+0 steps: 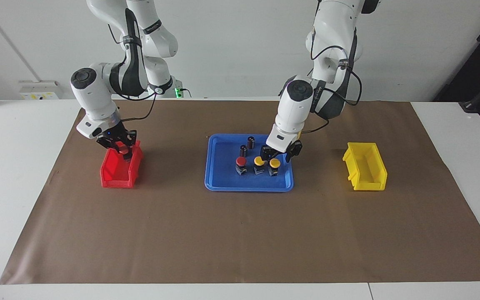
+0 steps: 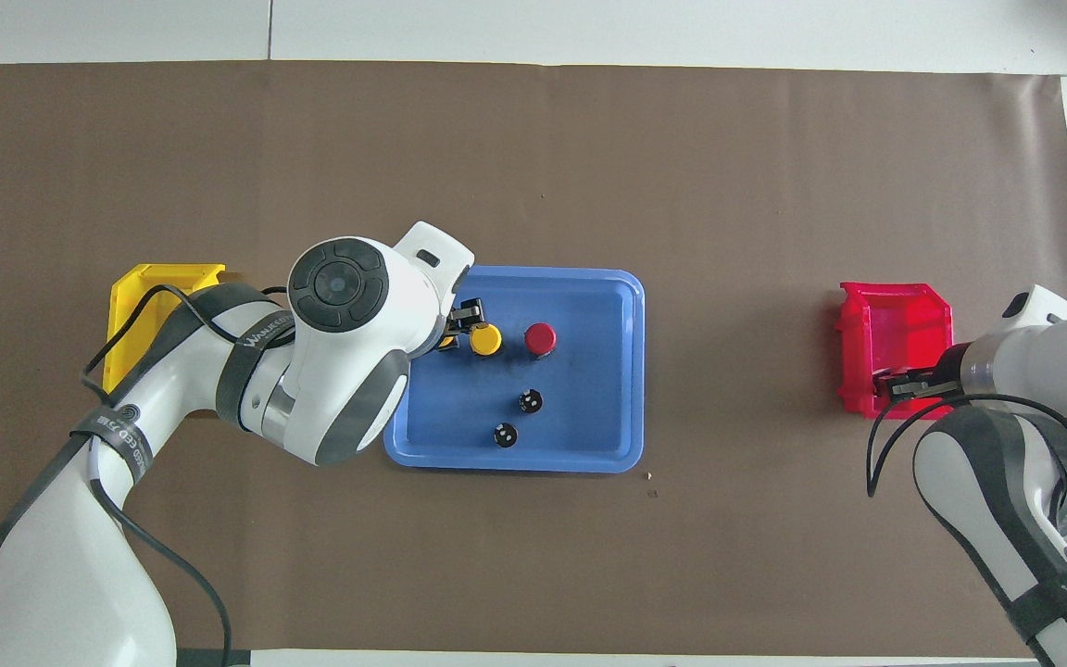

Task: Sort red and yellow buttons by color
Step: 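Grasp a yellow button with the left gripper while the right gripper withdraws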

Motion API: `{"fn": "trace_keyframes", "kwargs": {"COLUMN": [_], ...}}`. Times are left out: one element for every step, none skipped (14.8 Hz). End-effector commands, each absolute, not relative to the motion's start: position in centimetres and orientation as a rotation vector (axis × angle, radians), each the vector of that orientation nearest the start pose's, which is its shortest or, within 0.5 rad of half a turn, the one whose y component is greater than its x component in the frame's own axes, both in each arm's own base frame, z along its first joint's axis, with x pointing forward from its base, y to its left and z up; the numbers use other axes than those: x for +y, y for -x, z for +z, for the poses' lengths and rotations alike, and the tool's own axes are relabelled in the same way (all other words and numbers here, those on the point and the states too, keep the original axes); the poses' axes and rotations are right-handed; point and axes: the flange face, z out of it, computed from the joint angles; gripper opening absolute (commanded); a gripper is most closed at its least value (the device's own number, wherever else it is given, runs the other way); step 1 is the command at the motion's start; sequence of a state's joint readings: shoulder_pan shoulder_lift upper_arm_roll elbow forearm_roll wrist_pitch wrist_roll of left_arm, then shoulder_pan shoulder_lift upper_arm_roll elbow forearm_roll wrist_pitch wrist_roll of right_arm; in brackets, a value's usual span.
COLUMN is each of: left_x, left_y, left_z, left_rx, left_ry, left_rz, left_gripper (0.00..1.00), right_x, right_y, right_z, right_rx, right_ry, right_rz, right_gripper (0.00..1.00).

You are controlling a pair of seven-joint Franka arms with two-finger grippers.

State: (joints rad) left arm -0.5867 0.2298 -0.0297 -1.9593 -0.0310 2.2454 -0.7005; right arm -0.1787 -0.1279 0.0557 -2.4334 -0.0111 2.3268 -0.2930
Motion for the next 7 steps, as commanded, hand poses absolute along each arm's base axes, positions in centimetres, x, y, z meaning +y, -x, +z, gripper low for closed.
{"fn": "trace_keyframes", "kwargs": {"left_x": [-35.1,-35.1,-34.9,-34.7,-34.7,-34.7,-34.7], "left_y": [-49.4,-49.4,-49.1,-49.0,-48.9,-48.9,-49.0], "left_z": [36.2,36.2,35.7,35.4,35.3,35.3,35.1], "left_rx": [-0.192,-0.192,-0.192,-0.194,-0.195,-0.195,-0.198], "left_ry": [3.202,3.203,3.197,3.194,3.195,3.199,3.198], "left_rz": [-0.036,-0.038,-0.026,-0.021,-0.023,-0.033,-0.031], "left_gripper": [0.73,0.68,0.60,0.57,0.56,0.54,0.52], "right_x": [-6.5,-6.6,-6.7,-6.8,-6.6,-6.2,-5.6], "right_y": [-47.0,-47.5,-48.5,-49.4,-50.8,-51.8,-53.0], "right_z": [36.9,37.6,38.7,39.9,41.9,43.2,44.7], "right_rx": [-0.321,-0.318,-0.318,-0.318,-0.316,-0.321,-0.312], "right_ry": [3.132,3.128,3.123,3.117,3.114,3.111,3.111], "right_rz": [-0.017,0.008,0.029,0.054,0.070,0.079,0.079], "right_gripper": [0.66,0.69,0.69,0.69,0.69,0.69,0.70]}}
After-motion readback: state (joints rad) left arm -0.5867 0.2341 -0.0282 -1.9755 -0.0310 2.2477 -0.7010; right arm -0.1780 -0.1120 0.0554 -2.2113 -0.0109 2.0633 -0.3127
